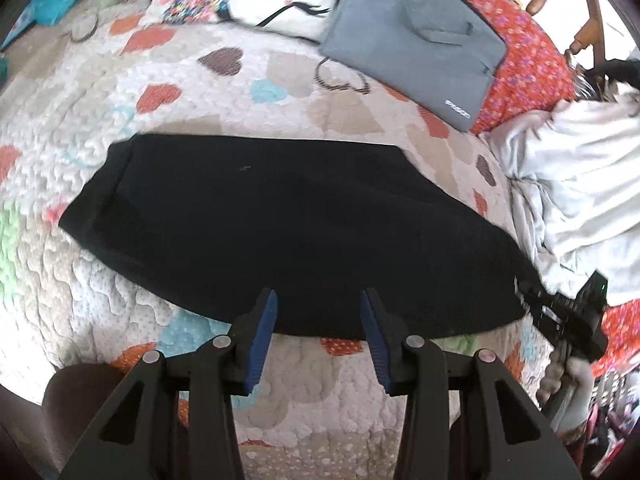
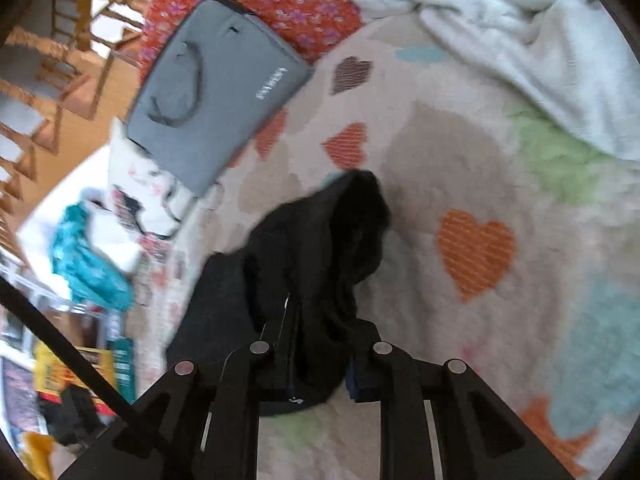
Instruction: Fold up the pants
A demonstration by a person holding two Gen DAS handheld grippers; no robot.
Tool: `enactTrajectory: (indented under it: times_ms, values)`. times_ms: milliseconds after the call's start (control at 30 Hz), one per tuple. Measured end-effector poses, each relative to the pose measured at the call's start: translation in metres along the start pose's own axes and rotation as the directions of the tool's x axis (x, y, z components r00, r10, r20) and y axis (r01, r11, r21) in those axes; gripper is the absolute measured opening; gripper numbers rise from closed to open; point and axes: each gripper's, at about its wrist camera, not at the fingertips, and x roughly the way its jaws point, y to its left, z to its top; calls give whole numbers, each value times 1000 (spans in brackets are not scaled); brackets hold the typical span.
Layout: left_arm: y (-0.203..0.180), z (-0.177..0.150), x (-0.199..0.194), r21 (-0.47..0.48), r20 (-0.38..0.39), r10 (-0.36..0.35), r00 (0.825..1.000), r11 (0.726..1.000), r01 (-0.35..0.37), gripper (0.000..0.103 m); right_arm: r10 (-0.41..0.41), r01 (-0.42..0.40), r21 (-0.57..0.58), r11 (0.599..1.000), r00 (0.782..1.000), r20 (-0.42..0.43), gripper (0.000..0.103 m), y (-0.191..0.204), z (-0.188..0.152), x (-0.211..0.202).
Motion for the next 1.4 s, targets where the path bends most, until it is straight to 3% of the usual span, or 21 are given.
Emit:
enactTrajectory:
  times_ms: [167,300,367,433,500,567,633,700,767,867,933,1000,1033,1067,1133,1233,1267,1400]
  values:
    - [11,-3,4,-7,-11,5,1000,1000,-5,42,-186,186,52,981,983,-3,43,-31,-5,-5]
    - [18,2,10,-10,-9,7,1000,1000,-7,42,-337,336,29,942,933,129,45,-19,-2,-40]
    - [16,6,17,-11,-15,-7,1000,1000,6,42,-289,301,-33,953,939,188,45,7,3,-50]
    - [10,11,26,-3,-9,-35,999,999,35,42,-172,191,-112,975,971,167,45,38,7,-43]
    - [3,13,38,16,-5,-60,998,998,60,42,-24,38,-176,984,997,78,45,68,10,-22]
    - [1,12,52,36,-20,-40,999,999,41,42,104,-109,-221,969,994,-32,45,101,13,13]
    - [4,8,67,49,-39,-6,999,999,8,42,90,-109,-295,949,993,-79,45,132,12,47]
    - [5,1,68,77,-2,-19,1000,997,19,42,23,-67,-419,905,994,-110,51,165,14,85]
    - [5,-3,67,118,17,-25,1000,993,23,44,-59,-13,-548,837,992,-114,60,195,17,122]
    - [6,-9,66,174,58,-60,997,983,49,49,-136,12,-670,742,982,-134,64,219,21,167]
    - [6,-15,66,202,90,-73,993,978,54,50,-188,29,-713,700,971,-145,64,225,23,193]
    - [3,-18,67,228,104,-67,992,973,41,53,-227,15,-726,688,954,-196,56,226,23,215]
    - [1,-19,67,237,108,-63,992,971,36,55,-265,40,-746,665,946,-186,47,227,20,219]
    - [0,-20,67,246,114,-62,992,969,32,58,-269,44,-757,652,947,-177,32,228,20,217]
    - [-4,-21,68,266,124,-57,991,964,22,61,-247,31,-737,676,951,-187,16,229,28,212]
    - [-9,-22,71,285,137,-42,990,959,1,64,-257,78,-724,685,956,-140,9,233,40,213]
    - [-9,-23,71,288,138,-40,990,958,-2,64,-266,94,-718,690,955,-130,2,235,43,218]
    - [-5,-21,68,276,137,-61,989,961,21,64,-355,221,-714,665,934,-42,2,239,49,242]
